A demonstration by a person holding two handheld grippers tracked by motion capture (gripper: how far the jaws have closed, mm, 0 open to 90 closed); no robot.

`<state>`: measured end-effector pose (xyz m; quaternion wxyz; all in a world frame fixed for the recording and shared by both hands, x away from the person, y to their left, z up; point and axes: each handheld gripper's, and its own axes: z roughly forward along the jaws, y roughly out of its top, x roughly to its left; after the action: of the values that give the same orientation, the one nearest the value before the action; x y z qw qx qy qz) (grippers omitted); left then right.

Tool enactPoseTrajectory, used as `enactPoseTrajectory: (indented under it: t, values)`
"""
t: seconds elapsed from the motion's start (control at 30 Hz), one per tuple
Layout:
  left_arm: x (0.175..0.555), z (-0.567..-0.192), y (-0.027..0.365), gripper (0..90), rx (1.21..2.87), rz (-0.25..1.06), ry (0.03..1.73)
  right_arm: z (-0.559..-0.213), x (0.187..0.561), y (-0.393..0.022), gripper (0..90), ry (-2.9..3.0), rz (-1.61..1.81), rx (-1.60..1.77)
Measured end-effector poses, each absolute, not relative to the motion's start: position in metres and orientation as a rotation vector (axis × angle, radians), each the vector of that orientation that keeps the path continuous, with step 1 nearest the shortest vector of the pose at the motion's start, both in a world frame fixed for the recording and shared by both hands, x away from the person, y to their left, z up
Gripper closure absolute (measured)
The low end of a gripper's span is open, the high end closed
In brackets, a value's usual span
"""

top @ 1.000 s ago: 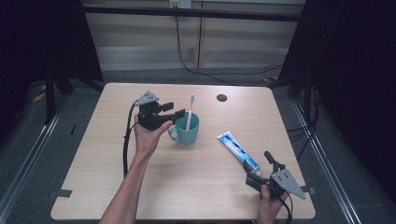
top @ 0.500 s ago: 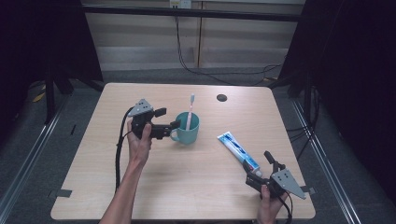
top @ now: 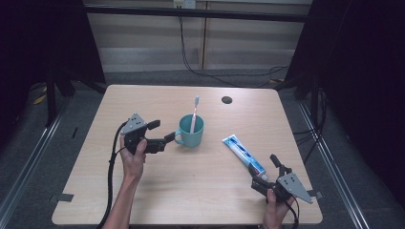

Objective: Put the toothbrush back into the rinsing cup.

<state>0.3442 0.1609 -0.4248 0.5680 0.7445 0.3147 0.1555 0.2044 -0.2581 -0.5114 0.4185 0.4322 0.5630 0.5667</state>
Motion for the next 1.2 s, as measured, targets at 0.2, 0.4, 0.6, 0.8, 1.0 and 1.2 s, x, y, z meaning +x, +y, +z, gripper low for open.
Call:
enactPoseTrajectory:
  t: [0.2,0.4,0.6,0.8,1.0,1.2]
  values:
    - [0.333,-0.431,0.166,17.7,1.741,0.358,0.749,-0.511,0.204,-0.258,13.5,1.409,1.423,1.084]
    - [0.323,-0.438,0.174,17.6,1.731,0.405,0.766,-0.511,0.204,-0.258,13.5,1.41,1.423,1.084]
    - [0.315,-0.455,0.181,17.9,1.728,0.406,0.812,-0.511,0.204,-0.258,13.5,1.409,1.422,1.085]
    - [0.306,-0.469,0.191,18.7,1.712,0.405,0.838,-0.511,0.204,-0.258,13.5,1.408,1.421,1.085]
    - [0.295,-0.48,0.198,18.3,1.704,0.425,0.831,-0.511,0.204,-0.258,13.5,1.407,1.421,1.086]
    - [0.288,-0.486,0.206,17.7,1.66,0.449,0.852,-0.511,0.204,-0.258,13.5,1.407,1.421,1.086]
